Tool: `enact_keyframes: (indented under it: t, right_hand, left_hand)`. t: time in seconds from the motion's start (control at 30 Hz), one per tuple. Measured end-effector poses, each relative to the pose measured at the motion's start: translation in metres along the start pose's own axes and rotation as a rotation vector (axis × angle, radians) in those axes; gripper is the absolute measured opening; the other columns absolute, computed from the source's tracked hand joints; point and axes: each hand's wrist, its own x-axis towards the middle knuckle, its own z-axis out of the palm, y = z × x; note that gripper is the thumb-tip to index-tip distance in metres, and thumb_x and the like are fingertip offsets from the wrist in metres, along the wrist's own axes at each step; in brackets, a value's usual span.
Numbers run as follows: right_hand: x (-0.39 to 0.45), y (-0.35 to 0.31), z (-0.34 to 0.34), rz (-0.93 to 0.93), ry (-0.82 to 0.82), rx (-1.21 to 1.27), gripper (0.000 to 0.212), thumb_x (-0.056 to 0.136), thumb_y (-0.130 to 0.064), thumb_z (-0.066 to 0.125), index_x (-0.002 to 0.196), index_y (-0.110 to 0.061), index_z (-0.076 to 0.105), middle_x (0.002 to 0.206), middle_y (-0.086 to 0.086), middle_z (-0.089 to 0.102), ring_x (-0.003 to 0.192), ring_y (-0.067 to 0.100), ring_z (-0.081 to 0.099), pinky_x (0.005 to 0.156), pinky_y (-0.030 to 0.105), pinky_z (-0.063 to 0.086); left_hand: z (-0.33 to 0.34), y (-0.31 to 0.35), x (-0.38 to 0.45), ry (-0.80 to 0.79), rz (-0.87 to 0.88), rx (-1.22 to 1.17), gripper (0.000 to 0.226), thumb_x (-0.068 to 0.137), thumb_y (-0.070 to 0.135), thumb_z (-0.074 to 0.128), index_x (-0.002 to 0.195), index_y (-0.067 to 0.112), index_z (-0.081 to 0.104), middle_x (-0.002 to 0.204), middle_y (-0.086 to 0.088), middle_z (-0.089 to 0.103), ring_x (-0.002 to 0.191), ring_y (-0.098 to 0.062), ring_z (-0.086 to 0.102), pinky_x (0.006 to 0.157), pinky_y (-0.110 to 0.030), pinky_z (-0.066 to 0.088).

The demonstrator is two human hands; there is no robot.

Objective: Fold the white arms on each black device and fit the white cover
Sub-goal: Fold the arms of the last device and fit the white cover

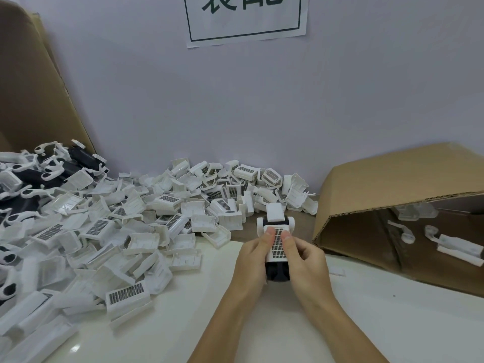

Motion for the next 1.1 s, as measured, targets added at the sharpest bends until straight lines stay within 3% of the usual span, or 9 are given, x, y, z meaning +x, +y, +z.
enact_keyframes:
  t: [0.1, 0.23, 0.33, 0.4, 0.5, 0.63, 0.77, 1.0, 1.1]
  right_hand:
    - [-0.0013, 0.0008, 0.0024, -0.005, 0.024, 0.019, 0.031, 0.094, -0.04, 0.056, 0.087, -0.02, 0.078, 0.082, 0.002, 0.076, 0.078, 0.013, 0.073, 0.062, 0.02, 0.055]
    - [-0.0004, 0.0029, 0.002, -0.009, 0.039, 0.043, 0.037, 0.086, -0.055, 0.053, 0.09, -0.029, 0.078, 0.087, 0.002, 0.076, 0.085, 0.016, 0.073, 0.076, 0.039, 0.061]
    - [0.0009, 0.0034, -0.0001, -0.001, 0.021, 0.097, 0.037, 0.085, -0.055, 0.055, 0.093, -0.028, 0.079, 0.091, 0.007, 0.077, 0.09, 0.022, 0.073, 0.082, 0.046, 0.059]
    - [0.0009, 0.004, -0.0012, -0.003, -0.026, 0.108, 0.035, 0.086, -0.049, 0.058, 0.096, -0.023, 0.079, 0.093, 0.011, 0.076, 0.094, 0.027, 0.072, 0.087, 0.049, 0.056]
    - [0.001, 0.0054, -0.0023, -0.013, -0.047, 0.106, 0.029, 0.085, -0.042, 0.061, 0.099, -0.024, 0.079, 0.099, 0.008, 0.077, 0.098, 0.023, 0.072, 0.089, 0.041, 0.057]
    - [0.0021, 0.0065, -0.0029, -0.008, -0.03, 0.077, 0.03, 0.089, -0.037, 0.06, 0.104, -0.018, 0.077, 0.098, 0.004, 0.077, 0.097, 0.02, 0.073, 0.084, 0.033, 0.057]
    - [0.0029, 0.0055, -0.0034, -0.029, -0.023, 0.002, 0.021, 0.1, -0.019, 0.056, 0.101, -0.02, 0.077, 0.093, 0.001, 0.078, 0.091, 0.016, 0.073, 0.075, 0.025, 0.058]
    - [0.0014, 0.0009, -0.0034, -0.052, -0.026, 0.009, 0.024, 0.1, -0.013, 0.055, 0.095, -0.02, 0.077, 0.088, 0.002, 0.078, 0.083, 0.013, 0.074, 0.066, 0.018, 0.055]
    - [0.0014, 0.0006, -0.004, -0.061, -0.022, 0.017, 0.025, 0.1, -0.013, 0.055, 0.093, -0.021, 0.077, 0.087, 0.002, 0.078, 0.083, 0.014, 0.074, 0.066, 0.018, 0.055]
  left_hand:
    - [0.0032, 0.0011, -0.001, 0.005, 0.033, 0.038, 0.047, 0.087, 0.048, 0.057, 0.079, 0.006, 0.078, 0.08, -0.014, 0.074, 0.071, -0.019, 0.071, 0.058, -0.026, 0.055]
    - [0.0002, 0.0025, -0.0016, 0.001, 0.082, 0.071, 0.048, 0.09, 0.041, 0.059, 0.091, -0.003, 0.076, 0.091, -0.024, 0.074, 0.078, -0.023, 0.07, 0.064, -0.026, 0.055]
    - [-0.0032, 0.0013, -0.0014, -0.032, 0.068, 0.047, 0.033, 0.099, 0.026, 0.056, 0.087, 0.006, 0.079, 0.086, -0.014, 0.076, 0.078, -0.017, 0.072, 0.065, -0.024, 0.057]
    - [-0.0036, 0.0007, -0.0006, -0.007, 0.054, 0.033, 0.033, 0.099, 0.027, 0.057, 0.08, 0.011, 0.08, 0.081, -0.006, 0.076, 0.075, -0.014, 0.072, 0.064, -0.024, 0.057]
    - [-0.004, 0.0013, -0.0005, 0.014, 0.047, 0.029, 0.033, 0.098, 0.028, 0.058, 0.083, 0.007, 0.078, 0.085, -0.014, 0.075, 0.078, -0.02, 0.072, 0.066, -0.028, 0.058]
    - [-0.0048, 0.001, -0.0031, -0.027, 0.063, 0.041, 0.034, 0.101, 0.019, 0.053, 0.081, 0.017, 0.08, 0.083, -0.004, 0.077, 0.079, -0.011, 0.073, 0.065, -0.02, 0.055]
    - [-0.0044, -0.0022, -0.0018, -0.003, 0.108, 0.105, 0.027, 0.104, 0.014, 0.048, 0.097, 0.005, 0.073, 0.091, -0.015, 0.076, 0.083, -0.016, 0.073, 0.067, -0.019, 0.054]
    - [-0.006, -0.003, -0.0004, -0.003, 0.149, 0.15, 0.027, 0.103, 0.012, 0.049, 0.103, -0.004, 0.071, 0.097, -0.025, 0.074, 0.089, -0.028, 0.072, 0.073, -0.027, 0.057]
    - [-0.0058, -0.002, -0.0012, -0.03, 0.15, 0.119, 0.028, 0.103, 0.01, 0.048, 0.105, -0.009, 0.069, 0.098, -0.027, 0.073, 0.085, -0.024, 0.072, 0.068, -0.024, 0.056]
